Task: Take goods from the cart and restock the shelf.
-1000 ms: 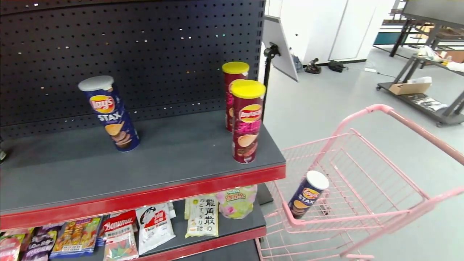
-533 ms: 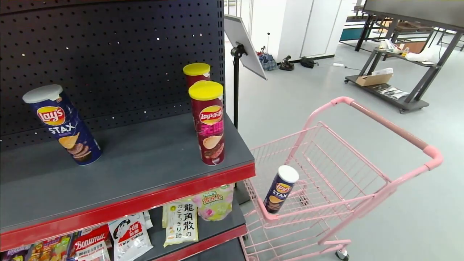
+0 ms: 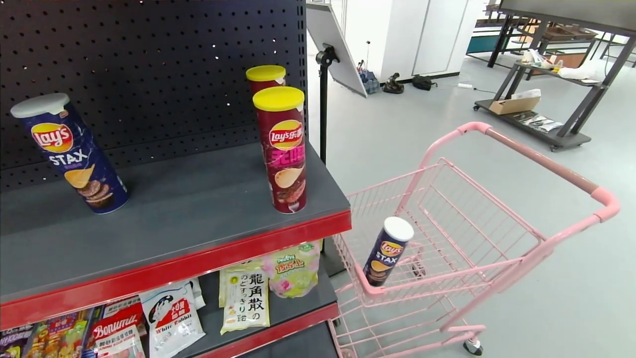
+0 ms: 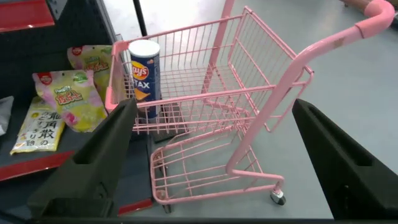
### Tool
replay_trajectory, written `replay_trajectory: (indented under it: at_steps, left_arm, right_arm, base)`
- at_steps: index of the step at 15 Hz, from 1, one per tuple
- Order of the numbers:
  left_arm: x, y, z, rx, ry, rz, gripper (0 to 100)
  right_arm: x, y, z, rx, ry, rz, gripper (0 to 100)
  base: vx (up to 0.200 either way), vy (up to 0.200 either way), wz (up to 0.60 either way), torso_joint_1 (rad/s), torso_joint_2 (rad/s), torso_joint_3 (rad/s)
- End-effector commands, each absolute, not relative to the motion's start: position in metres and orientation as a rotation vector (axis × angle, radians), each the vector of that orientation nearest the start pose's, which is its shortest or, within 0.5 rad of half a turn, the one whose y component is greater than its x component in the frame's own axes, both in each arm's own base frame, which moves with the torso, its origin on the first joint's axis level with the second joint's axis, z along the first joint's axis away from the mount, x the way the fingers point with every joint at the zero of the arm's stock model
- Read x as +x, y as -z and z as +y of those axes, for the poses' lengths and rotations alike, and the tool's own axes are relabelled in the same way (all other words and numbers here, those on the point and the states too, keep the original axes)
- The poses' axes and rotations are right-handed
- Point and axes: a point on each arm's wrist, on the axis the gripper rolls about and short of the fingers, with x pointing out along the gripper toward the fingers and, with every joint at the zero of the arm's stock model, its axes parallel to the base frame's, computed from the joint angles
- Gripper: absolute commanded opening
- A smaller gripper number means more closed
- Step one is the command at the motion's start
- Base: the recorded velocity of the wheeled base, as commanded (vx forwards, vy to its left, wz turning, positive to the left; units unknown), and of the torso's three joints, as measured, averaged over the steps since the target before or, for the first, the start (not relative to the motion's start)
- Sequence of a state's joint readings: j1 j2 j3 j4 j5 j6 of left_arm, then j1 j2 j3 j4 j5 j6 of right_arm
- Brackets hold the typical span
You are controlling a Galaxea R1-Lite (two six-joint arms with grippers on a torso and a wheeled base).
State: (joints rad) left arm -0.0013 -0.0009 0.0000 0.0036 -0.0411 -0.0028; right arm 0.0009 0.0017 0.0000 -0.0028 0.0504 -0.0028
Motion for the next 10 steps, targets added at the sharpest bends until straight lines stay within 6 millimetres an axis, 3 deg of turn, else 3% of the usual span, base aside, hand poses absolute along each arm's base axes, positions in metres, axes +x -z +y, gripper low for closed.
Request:
replay_trajectory:
  at_steps: [1,5,10]
  left_arm:
    - [-0.0228,-0.0752,-0.0009,-0.003,0.043,0.003,100]
    - [-0.0228,-0.0752,-0.0009,-0.003,0.043,0.003,100]
    - [-0.0228,-0.0752,-0.0009,-0.003,0.043,0.003,100]
  right_arm:
    - [-0.0227,-0.0758,0.0011,-0.003,-0.052,-0.002,100]
    - [-0.0227,-0.0757,0.0011,-0.002,-0.051,0.000,100]
    - [-0.0227,-0.0757,0.0011,-0.003,-0.051,0.000,100]
  base:
    - [0.000,0.000,0.00,-0.129,0.38,0.232]
    - [0.000,0.000,0.00,-0.149,0.41,0.260]
    - [0.000,0.000,0.00,-0.174,0.54,0.364]
